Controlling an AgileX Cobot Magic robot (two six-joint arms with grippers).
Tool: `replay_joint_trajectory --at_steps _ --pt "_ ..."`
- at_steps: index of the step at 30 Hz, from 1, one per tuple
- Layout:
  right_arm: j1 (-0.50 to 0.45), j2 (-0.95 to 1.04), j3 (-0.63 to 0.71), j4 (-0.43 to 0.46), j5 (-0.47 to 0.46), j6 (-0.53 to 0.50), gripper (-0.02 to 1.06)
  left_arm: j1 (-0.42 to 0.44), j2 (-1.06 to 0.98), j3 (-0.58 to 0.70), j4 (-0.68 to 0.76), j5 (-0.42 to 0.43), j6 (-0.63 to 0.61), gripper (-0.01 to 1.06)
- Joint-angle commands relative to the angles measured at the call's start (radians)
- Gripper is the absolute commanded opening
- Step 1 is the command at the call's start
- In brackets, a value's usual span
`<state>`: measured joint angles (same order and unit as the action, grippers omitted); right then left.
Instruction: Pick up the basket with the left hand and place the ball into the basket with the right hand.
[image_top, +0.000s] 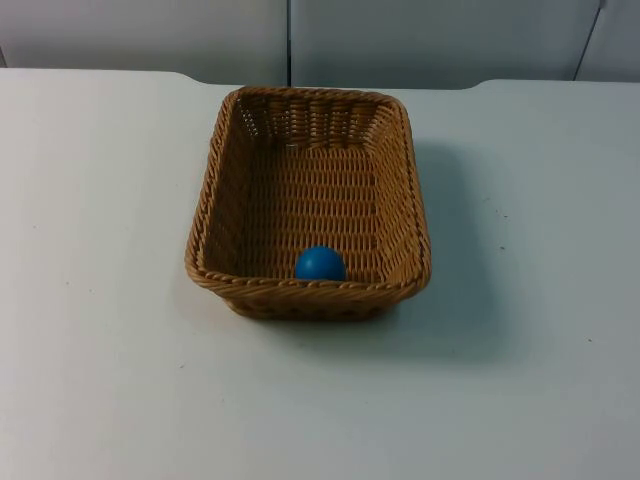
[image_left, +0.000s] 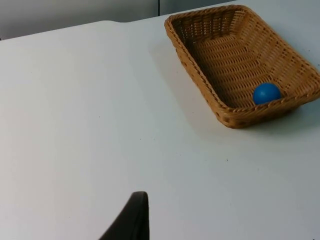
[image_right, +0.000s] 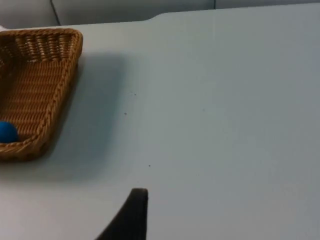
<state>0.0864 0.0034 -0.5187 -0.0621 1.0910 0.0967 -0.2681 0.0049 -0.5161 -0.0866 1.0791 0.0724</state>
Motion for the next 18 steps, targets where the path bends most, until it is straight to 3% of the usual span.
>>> replay_joint_trajectory --at_steps 1,18 --pt "0.003 -0.003 0.007 -0.019 -0.009 0.008 1.05 -0.006 -0.005 0.003 -0.001 -0.001 -0.008 1.05" --pt "0.003 -0.003 0.007 -0.009 -0.01 -0.006 1.05 -0.006 -0.005 0.003 -0.001 -0.001 -0.004 1.05"
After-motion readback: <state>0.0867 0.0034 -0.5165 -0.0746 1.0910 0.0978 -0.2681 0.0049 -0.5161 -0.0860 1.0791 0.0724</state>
